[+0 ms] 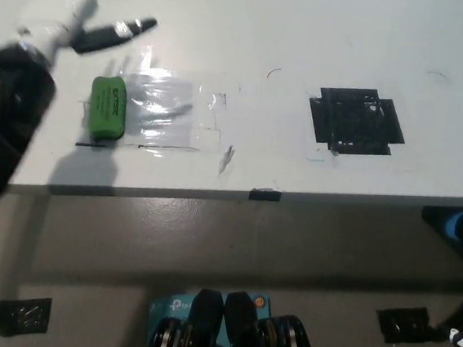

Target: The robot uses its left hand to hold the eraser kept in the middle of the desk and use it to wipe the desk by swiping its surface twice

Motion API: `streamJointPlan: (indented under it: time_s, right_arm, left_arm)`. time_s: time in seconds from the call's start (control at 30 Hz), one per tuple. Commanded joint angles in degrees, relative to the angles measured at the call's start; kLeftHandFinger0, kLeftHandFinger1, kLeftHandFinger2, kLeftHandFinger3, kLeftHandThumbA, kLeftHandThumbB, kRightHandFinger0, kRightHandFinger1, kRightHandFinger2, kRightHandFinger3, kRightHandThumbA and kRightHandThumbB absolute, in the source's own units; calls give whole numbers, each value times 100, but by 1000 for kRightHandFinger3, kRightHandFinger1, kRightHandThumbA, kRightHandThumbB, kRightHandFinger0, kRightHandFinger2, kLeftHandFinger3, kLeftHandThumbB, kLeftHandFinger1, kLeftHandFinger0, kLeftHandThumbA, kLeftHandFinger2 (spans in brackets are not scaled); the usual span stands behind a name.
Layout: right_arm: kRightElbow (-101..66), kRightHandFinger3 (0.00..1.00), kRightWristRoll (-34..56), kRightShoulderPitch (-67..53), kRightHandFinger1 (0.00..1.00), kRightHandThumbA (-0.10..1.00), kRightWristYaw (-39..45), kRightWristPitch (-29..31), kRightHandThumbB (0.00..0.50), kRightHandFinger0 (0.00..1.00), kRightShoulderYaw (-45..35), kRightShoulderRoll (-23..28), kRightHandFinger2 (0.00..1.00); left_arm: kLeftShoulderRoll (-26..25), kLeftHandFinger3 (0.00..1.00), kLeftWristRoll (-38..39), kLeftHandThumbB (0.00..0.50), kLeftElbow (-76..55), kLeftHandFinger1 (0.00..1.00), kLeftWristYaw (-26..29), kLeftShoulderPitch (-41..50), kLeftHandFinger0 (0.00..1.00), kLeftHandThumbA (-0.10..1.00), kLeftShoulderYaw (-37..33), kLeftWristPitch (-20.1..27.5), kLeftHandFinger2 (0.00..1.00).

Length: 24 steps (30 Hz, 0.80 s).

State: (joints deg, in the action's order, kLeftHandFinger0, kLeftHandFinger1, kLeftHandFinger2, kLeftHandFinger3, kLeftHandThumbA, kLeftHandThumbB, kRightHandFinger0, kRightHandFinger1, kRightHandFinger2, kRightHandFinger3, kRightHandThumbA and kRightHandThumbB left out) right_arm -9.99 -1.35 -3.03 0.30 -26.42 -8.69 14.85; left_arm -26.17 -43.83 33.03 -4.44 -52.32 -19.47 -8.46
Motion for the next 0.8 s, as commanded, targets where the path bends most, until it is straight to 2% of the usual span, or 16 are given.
streamJointPlan:
  time_s: [0.0, 0.03, 0.07, 0.13, 0.17, 0.23, 0.3, 0.33, 0.4, 0.53, 0.6, 0.63, 0.67, 0.77]
  right_arm:
    - [-251, 995, -26, 20, 1000, 1000, 64, -50, 100, 1000, -29, 114, 1000]
    - [-252, 995, -29, 19, 1000, 1000, 60, -51, 103, 1000, -31, 108, 1000]
    - [-252, 989, -40, 25, 1000, 1000, 45, -51, 124, 1000, -36, 95, 1000]
    - [-242, 970, -12, 36, 1000, 1000, 15, -51, 108, 1000, -60, 45, 990]
    - [-246, 966, 23, 31, 1000, 1000, 6, -51, 107, 1000, -65, -4, 989]
    - [-271, 951, -68, 2, 1000, 1000, -26, -51, 104, 1000, -25, -16, 973]
    - [-289, 976, -48, -6, 1000, 1000, 6, -51, 90, 1000, -19, -6, 986]
    - [-298, 972, -49, 0, 1000, 1000, 6, -51, 91, 1000, -20, -7, 981]
    - [-269, 974, -56, 34, 1000, 1000, 25, -50, 84, 1000, -13, 29, 986]
    - [-249, 980, -48, 58, 1000, 1000, 15, -50, 111, 1000, 3, -10, 997]
    - [-225, 972, -5, 23, 1000, 1000, -1, -49, 100, 1000, -23, -54, 978]
    - [-226, 971, -4, -6, 1000, 1000, -3, -44, 96, 1000, -33, -48, 968]
    - [-229, 970, -16, -17, 1000, 1000, -8, -44, 71, 1000, -35, -44, 963]
    - [-247, 954, -25, 2, 1000, 1000, 3, -50, 61, 1000, -44, -16, 975]
  left_arm:
    - [321, 1000, 277, 238, 177, 1000, 681, -111, 1000, 1000, 321, 90, 1000]
    - [392, 1000, 294, 244, 233, 1000, 737, -113, 1000, 1000, 356, 115, 1000]
    - [450, 1000, 266, 209, 125, 1000, 742, -76, 1000, 1000, 353, 67, 1000]
    - [618, 1000, 248, 230, 47, 1000, 811, -8, 1000, 1000, 347, 48, 1000]
    - [739, 1000, 194, 216, -2, 1000, 857, 56, 1000, 1000, 299, 52, 1000]
    - [763, 1000, 178, 212, 92, 1000, 857, 63, 1000, 1000, 251, 109, 1000]
    - [762, 1000, 106, 203, 203, 1000, 776, 59, 1000, 1000, 140, 101, 1000]
    - [723, 1000, 66, 183, 313, 1000, 731, 31, 1000, 1000, 64, 129, 1000]
    - [667, 1000, 49, 173, 511, 1000, 710, -28, 1000, 1000, -23, 158, 1000]
    - [605, 1000, -20, 185, 774, 1000, 728, -148, 1000, 1000, -148, 175, 1000]
    - [525, 1000, -157, 179, 821, 1000, 646, -172, 1000, 1000, -322, 183, 1000]
    - [490, 1000, -185, 193, 931, 1000, 755, -185, 1000, 1000, -411, 321, 1000]
    - [454, 1000, -203, 216, 985, 1000, 763, -199, 1000, 1000, -470, 360, 1000]
    - [258, 1000, -411, 210, 1041, 1000, 723, -280, 1000, 1000, -708, 390, 1000]
